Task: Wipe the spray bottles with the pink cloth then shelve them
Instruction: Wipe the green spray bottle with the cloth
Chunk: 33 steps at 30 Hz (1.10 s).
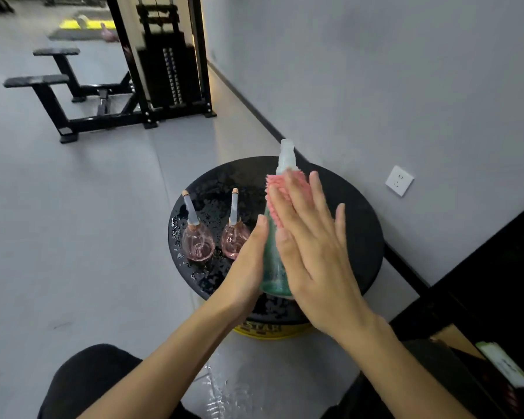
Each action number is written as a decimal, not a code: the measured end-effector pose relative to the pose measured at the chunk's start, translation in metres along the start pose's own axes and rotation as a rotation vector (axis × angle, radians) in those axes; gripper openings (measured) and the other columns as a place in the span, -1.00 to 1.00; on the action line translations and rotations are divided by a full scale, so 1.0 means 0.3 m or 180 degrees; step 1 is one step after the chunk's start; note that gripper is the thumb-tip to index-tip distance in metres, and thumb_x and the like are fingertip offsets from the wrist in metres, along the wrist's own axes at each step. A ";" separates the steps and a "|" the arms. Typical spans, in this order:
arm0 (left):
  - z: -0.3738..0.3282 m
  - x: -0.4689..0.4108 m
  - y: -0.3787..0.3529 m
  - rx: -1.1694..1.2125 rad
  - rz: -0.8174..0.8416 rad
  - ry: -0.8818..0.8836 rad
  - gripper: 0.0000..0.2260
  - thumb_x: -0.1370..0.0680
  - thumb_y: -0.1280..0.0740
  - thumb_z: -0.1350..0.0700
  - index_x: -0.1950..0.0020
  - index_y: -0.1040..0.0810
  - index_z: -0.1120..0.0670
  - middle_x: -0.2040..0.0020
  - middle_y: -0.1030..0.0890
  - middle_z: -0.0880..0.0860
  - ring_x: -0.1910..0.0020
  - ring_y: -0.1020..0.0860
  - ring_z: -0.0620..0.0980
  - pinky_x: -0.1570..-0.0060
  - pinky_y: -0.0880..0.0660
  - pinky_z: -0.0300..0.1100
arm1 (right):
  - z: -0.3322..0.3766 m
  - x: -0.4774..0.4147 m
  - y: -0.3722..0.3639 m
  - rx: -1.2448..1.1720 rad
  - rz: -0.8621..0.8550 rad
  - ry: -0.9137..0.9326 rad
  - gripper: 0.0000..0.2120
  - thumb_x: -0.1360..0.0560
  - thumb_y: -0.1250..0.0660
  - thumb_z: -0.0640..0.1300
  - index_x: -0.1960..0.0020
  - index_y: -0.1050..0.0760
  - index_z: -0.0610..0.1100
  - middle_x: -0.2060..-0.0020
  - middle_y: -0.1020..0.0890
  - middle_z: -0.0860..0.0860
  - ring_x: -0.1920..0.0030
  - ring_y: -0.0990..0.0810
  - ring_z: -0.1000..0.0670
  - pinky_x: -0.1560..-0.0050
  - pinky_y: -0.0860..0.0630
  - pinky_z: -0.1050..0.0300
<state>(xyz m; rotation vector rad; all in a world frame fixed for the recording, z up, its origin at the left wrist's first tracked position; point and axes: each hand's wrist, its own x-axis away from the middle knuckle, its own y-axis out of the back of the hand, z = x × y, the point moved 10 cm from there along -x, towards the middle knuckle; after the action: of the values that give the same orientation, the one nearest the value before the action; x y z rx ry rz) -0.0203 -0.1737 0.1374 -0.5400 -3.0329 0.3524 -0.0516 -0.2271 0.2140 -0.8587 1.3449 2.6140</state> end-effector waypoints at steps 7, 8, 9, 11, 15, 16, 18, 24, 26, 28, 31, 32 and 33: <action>-0.060 0.038 -0.005 -0.0149 -0.0095 -0.0227 -0.58 -0.71 0.09 -0.06 -0.13 -0.54 -0.37 -0.19 -0.61 -0.34 -0.25 -0.50 -0.38 -0.16 -0.45 -0.44 | 0.088 0.077 -0.028 0.0231 0.0429 0.0079 -0.44 -0.63 0.19 0.03 -0.60 0.17 -0.05 -0.59 0.22 0.07 -0.57 0.30 0.04 -0.55 0.10 -0.21; -0.064 0.043 0.002 -0.0147 -0.0118 -0.0203 -0.57 -0.70 0.07 -0.09 -0.07 -0.59 -0.37 -0.13 -0.63 -0.34 -0.20 -0.53 -0.39 -0.09 -0.46 -0.46 | 0.095 0.104 -0.036 0.0231 0.0497 0.0114 -0.44 -0.62 0.17 0.01 -0.60 0.15 -0.04 -0.59 0.21 0.10 -0.57 0.29 0.05 -0.55 0.08 -0.20; -0.065 0.048 0.006 -0.0134 -0.0129 -0.0174 -0.58 -0.68 0.05 -0.13 -0.04 -0.61 -0.37 -0.12 -0.65 -0.32 -0.19 -0.54 -0.37 -0.08 -0.47 -0.43 | 0.097 0.124 -0.039 0.0198 0.0528 0.0119 -0.44 -0.61 0.16 0.00 -0.59 0.13 -0.01 -0.58 0.20 0.14 -0.57 0.28 0.08 -0.55 0.07 -0.20; -0.057 0.051 0.012 -0.0133 -0.0171 -0.0122 -0.62 -0.60 0.01 -0.22 -0.06 -0.62 -0.37 -0.17 -0.65 -0.24 -0.24 -0.55 -0.30 -0.18 -0.45 -0.30 | 0.089 0.129 -0.033 0.0099 0.0477 0.0092 -0.48 -0.62 0.14 -0.02 -0.58 0.11 0.06 -0.57 0.17 0.21 -0.57 0.25 0.13 -0.55 0.04 -0.16; -0.036 0.056 -0.004 -0.0126 -0.0203 -0.0095 -0.58 -0.56 0.04 -0.28 -0.31 -0.46 -0.33 -0.27 -0.59 -0.27 -0.30 -0.51 -0.28 -0.32 -0.44 -0.16 | 0.057 0.050 0.002 0.0266 0.0222 -0.0044 -0.50 -0.66 0.15 -0.03 -0.60 0.10 0.07 -0.58 0.14 0.21 -0.57 0.24 0.14 -0.56 -0.01 -0.09; -0.033 0.059 -0.011 -0.0111 -0.0198 -0.0099 -0.55 -0.57 0.04 -0.27 -0.37 -0.42 -0.29 -0.30 -0.57 -0.25 -0.31 -0.50 -0.27 -0.36 -0.43 -0.10 | 0.047 0.027 0.011 0.0357 0.0181 -0.0111 -0.49 -0.67 0.15 -0.02 -0.60 0.12 0.07 -0.58 0.15 0.21 -0.56 0.26 0.14 -0.56 0.01 -0.10; -0.030 0.064 -0.013 -0.0084 -0.0211 -0.0076 -0.52 -0.58 0.05 -0.26 -0.41 -0.42 -0.21 -0.33 -0.57 -0.18 -0.33 -0.50 -0.23 -0.42 -0.38 0.01 | 0.043 -0.004 0.027 0.0521 0.0109 -0.0186 -0.48 -0.65 0.18 0.01 -0.60 0.14 0.07 -0.58 0.16 0.19 -0.56 0.29 0.12 -0.56 0.09 -0.13; -0.053 0.064 0.021 -0.0079 -0.0242 -0.0112 -0.52 -0.53 -0.05 -0.34 -0.29 -0.54 -0.19 -0.31 -0.60 -0.10 -0.35 -0.50 -0.16 -0.46 -0.30 -0.05 | 0.119 0.102 0.002 0.0492 0.0178 -0.0003 -0.42 -0.62 0.12 -0.02 -0.60 0.18 -0.10 -0.60 0.18 0.04 -0.58 0.25 0.02 -0.56 0.12 -0.09; -0.043 0.066 0.053 -0.0114 -0.0368 -0.0136 -0.38 -0.42 -0.18 -0.49 -0.25 -0.57 -0.10 -0.29 -0.60 0.05 -0.34 -0.52 0.00 -0.44 -0.34 0.06 | 0.138 0.146 -0.007 0.0658 0.0191 0.0088 -0.38 -0.60 0.08 0.00 -0.60 0.13 -0.17 -0.60 0.12 -0.03 -0.59 0.19 -0.03 -0.53 0.04 -0.12; -0.043 0.068 0.048 -0.0307 -0.0323 -0.0240 -0.37 -0.40 -0.19 -0.51 -0.30 -0.51 -0.16 -0.36 -0.53 0.01 -0.40 -0.45 -0.03 -0.46 -0.30 0.08 | 0.132 0.141 -0.004 0.0769 0.0183 0.0058 -0.37 -0.60 0.07 0.03 -0.60 0.12 -0.18 -0.60 0.10 -0.05 -0.59 0.18 -0.04 -0.52 0.04 -0.13; -0.063 0.078 0.017 -0.0514 -0.0293 -0.0438 -0.69 -0.47 -0.18 -0.39 -0.18 -0.47 -0.43 -0.34 -0.49 -0.19 -0.38 -0.43 -0.21 -0.36 -0.37 -0.11 | 0.107 0.072 0.014 0.0938 0.0168 -0.0078 -0.39 -0.63 0.13 0.06 -0.60 0.17 -0.17 -0.60 0.16 -0.05 -0.58 0.25 -0.03 -0.54 0.14 -0.15; -0.064 0.080 0.008 -0.0529 -0.0282 -0.0460 -0.80 -0.52 -0.17 -0.33 -0.11 -0.48 -0.46 -0.31 -0.51 -0.18 -0.35 -0.45 -0.19 -0.33 -0.41 -0.10 | 0.100 0.049 0.022 0.1014 0.0153 -0.0098 -0.39 -0.64 0.16 0.08 -0.59 0.17 -0.18 -0.59 0.16 -0.06 -0.58 0.26 -0.03 -0.54 0.15 -0.16; -0.064 0.079 0.000 -0.0503 -0.0264 -0.0451 -0.84 -0.58 -0.15 -0.27 -0.08 -0.49 -0.46 -0.29 -0.53 -0.18 -0.34 -0.46 -0.16 -0.34 -0.43 -0.06 | 0.096 0.030 0.027 0.1055 0.0154 -0.0104 -0.38 -0.63 0.19 0.10 -0.59 0.16 -0.19 -0.59 0.16 -0.06 -0.58 0.27 -0.03 -0.54 0.16 -0.15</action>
<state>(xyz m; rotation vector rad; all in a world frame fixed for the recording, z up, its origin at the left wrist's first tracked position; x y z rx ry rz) -0.0408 -0.1613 0.1562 -0.4113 -3.2277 0.1541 -0.0746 -0.2114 0.2285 -0.7375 1.7414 2.3261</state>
